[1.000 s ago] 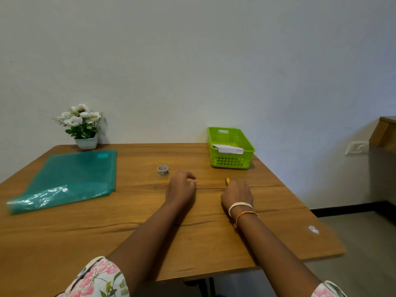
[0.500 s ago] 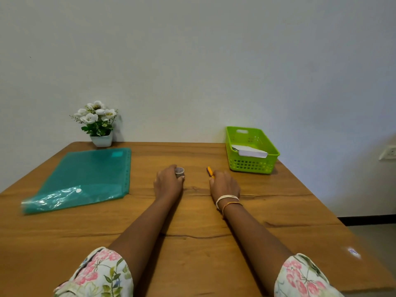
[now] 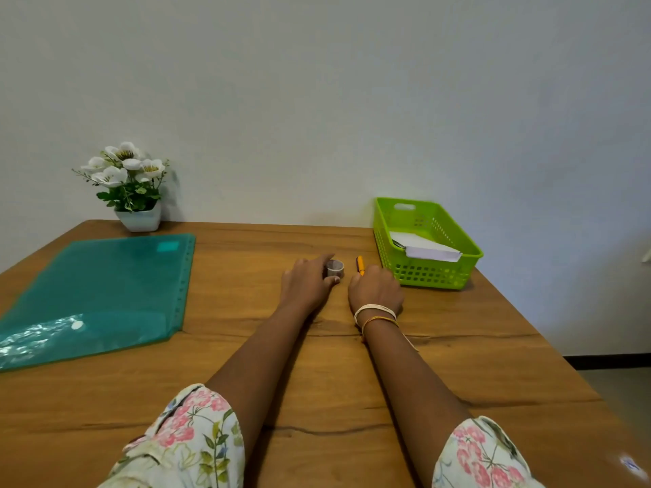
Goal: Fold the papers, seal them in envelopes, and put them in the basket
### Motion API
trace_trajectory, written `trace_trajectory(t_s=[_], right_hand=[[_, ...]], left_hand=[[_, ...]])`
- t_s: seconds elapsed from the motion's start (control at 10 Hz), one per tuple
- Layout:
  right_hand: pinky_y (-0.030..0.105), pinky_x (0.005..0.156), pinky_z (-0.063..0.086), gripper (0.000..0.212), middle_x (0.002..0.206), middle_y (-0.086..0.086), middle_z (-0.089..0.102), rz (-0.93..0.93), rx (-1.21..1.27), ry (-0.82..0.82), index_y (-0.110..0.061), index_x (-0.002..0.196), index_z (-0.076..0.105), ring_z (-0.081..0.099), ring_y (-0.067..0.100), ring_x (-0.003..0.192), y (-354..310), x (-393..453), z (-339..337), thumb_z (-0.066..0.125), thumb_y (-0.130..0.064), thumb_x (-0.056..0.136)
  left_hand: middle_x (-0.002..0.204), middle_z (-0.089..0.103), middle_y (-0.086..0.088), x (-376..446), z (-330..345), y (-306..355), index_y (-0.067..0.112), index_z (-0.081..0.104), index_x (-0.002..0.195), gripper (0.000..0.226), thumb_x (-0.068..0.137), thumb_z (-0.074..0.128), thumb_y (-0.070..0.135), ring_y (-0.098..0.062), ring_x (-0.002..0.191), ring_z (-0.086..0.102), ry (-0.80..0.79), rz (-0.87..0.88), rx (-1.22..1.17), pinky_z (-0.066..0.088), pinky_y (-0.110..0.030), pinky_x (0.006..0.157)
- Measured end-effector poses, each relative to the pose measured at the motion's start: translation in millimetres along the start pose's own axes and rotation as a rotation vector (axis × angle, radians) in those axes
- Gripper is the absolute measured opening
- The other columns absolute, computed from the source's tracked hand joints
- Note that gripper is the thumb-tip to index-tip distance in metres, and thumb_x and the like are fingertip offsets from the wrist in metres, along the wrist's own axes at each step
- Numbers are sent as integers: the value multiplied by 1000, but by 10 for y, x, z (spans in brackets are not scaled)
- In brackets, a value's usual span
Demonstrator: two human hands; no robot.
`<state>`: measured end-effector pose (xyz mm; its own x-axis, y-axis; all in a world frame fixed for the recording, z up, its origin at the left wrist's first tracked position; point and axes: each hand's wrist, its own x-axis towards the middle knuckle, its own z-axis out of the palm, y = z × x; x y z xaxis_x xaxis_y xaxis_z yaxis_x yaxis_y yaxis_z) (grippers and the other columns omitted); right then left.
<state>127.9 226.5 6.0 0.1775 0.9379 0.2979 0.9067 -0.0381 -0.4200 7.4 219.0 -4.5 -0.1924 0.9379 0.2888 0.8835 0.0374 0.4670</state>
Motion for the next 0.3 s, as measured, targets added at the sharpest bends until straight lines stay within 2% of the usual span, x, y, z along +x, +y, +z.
trace_trajectory(t_s=[0.1, 0.2, 0.3], right_hand=[[35, 77, 51, 37, 107, 15, 65, 12, 41, 4, -9, 104, 67, 64, 35, 98, -12, -47, -14, 47, -37, 91], [34, 77, 49, 39, 109, 16, 61, 27, 99, -12, -8, 104, 67, 63, 35, 97, 6, -101, -41, 47, -37, 89], [35, 81, 49, 42, 117, 16, 53, 40, 95, -47, -4, 111, 63, 62, 34, 99, 63, -209, -54, 52, -38, 87]], left_hand=[[133, 57, -6, -51, -23, 9, 29, 30, 147, 66, 90, 59, 43, -26, 123, 46, -15, -9, 2, 37, -40, 92], [133, 56, -9, -112, -59, 15, 21, 27, 147, 71, 89, 60, 44, -28, 123, 47, -33, -46, -5, 37, -41, 95], [133, 55, -9, -263, -132, 48, 14, 32, 143, 66, 90, 58, 42, -28, 121, 50, -12, -42, 26, 40, -42, 96]])
